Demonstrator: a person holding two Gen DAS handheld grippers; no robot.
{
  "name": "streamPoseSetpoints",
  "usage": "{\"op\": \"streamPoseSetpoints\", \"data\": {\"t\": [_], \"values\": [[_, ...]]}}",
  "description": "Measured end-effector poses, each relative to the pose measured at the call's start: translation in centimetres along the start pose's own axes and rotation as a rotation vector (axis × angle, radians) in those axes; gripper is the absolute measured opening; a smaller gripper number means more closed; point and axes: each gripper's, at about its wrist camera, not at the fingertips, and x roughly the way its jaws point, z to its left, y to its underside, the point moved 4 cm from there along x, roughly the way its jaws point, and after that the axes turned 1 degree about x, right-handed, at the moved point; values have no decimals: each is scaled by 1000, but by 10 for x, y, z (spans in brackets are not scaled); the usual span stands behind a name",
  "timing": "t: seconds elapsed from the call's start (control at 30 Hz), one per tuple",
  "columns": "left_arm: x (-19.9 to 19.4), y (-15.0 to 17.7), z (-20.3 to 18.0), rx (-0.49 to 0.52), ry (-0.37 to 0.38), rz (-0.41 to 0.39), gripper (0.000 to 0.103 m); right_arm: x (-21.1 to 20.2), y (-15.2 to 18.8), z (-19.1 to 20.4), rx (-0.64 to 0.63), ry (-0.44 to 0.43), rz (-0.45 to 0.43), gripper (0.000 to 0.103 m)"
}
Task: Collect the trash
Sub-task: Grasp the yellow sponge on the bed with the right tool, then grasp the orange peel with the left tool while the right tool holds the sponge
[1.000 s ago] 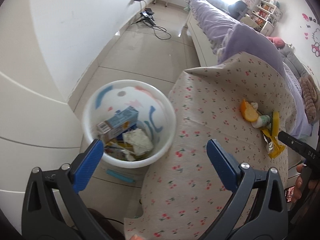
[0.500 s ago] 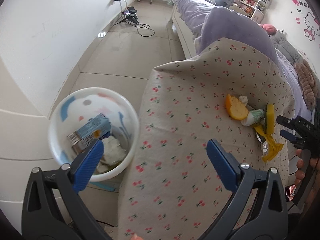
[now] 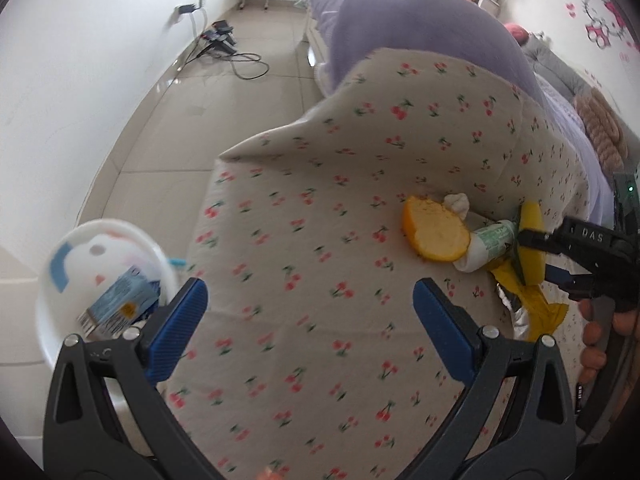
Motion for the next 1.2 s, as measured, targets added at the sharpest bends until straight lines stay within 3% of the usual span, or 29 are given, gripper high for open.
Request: {"op": "streamPoseSetpoints", "data": {"t": [0.13, 0.27, 0.4, 0.7, 0.87, 0.93, 1.2], "values": [[12, -3, -17, 13, 25, 4, 102, -7, 3, -6, -22, -44, 8, 53], [25, -6, -31, -5, 56, -9, 102, -37, 8, -9, -64, -94, -32, 52], [35, -10, -42, -20, 84, -49, 99, -68, 22, -23, -119, -71, -92, 52], [64, -13, -61, -56, 175, -91, 59, -94, 36, -68, -135, -21, -109, 52], [73, -13, -66, -72, 202, -76, 21, -90, 35, -70, -145, 5, -118, 52], [73, -11, -68, -61, 200, -74, 12, -92, 33, -72, -149, 7, -117, 53], [55, -10, -62, -30, 207, -74, 8, -95, 35, -62, -180, 9, -134, 53]]}}
